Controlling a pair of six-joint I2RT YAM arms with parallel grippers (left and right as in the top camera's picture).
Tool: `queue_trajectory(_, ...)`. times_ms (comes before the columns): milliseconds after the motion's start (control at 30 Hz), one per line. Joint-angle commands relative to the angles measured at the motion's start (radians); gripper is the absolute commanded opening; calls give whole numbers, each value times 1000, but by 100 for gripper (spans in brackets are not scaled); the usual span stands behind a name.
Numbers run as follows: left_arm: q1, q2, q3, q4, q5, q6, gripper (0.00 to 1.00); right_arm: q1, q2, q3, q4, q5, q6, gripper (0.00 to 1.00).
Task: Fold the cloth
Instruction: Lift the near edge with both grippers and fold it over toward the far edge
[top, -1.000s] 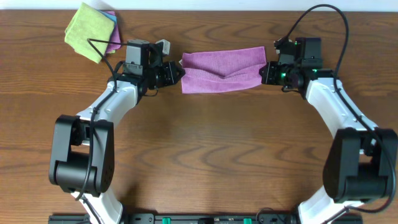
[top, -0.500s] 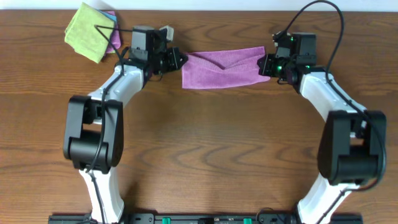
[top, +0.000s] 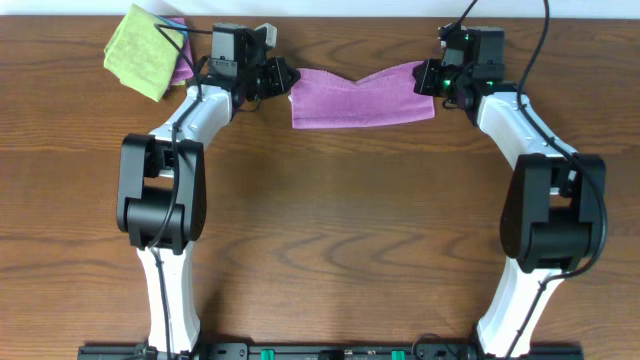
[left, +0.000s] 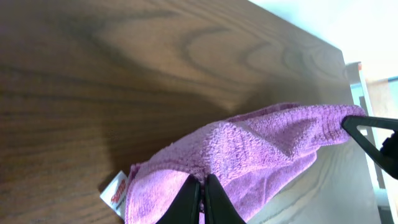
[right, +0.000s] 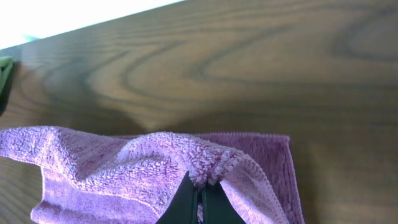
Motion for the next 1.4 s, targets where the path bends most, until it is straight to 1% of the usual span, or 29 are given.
queue_trajectory(0,6,17,24,-32,56,34,5,3,17,15,-48,2,14,1)
queue_trajectory(100,10,16,24,-92,78,58,6,3,17,14,-140,17,-5,1)
queue_trajectory(233,9,16,24,-182,81,100,6,2,17,14,-158,29,-6,1)
queue_trajectory(367,9,16,24,-248,80,106,6,2,17,14,-187,29,-5,1)
queue_trajectory(433,9,16,24,-275,80,127,6,2,17,14,-214,43,-5,1)
queue_trajectory(800,9,16,24,-327,53,130,6,2,17,14,-231,66,-5,1)
queue_trajectory(833,9,16,24,-330,46,130,6,2,17,14,-231,66,-5,5)
queue_trajectory(867,9,16,24,-330,43,130,9,2,17,14,-231,66,-5,15)
queue_trajectory(900,9,16,24,-330,43,129,25,2,17,15,-231,66,-5,36)
queue_trajectory(933,10,16,24,-330,43,130,39,2,16,15,-231,66,-5,53)
queue_trajectory(967,11,16,24,-330,43,130,41,2,16,15,-232,65,-5,67)
queue_trajectory(1000,14,16,24,-333,43,130,44,1,13,15,-232,61,-5,75)
queue_trajectory(1033,16,15,24,-336,43,130,48,1,12,15,-233,56,-5,74)
queue_trajectory(1100,28,8,25,-351,43,131,52,-1,-1,15,-233,45,-6,72)
queue_trajectory(1200,42,-16,26,-366,49,140,52,-2,-31,15,-235,44,-38,72)
queue_trajectory(1267,43,-45,29,-377,50,173,53,-2,-58,15,-234,44,-63,68)
queue_trajectory(1300,42,-66,30,-378,50,193,55,-2,-75,15,-234,45,-71,63)
queue_trajectory(1333,38,-89,30,-378,42,213,56,0,-90,15,-233,45,-79,49)
queue_trajectory(1367,33,-105,30,-378,28,227,56,2,-101,15,-234,48,-88,20)
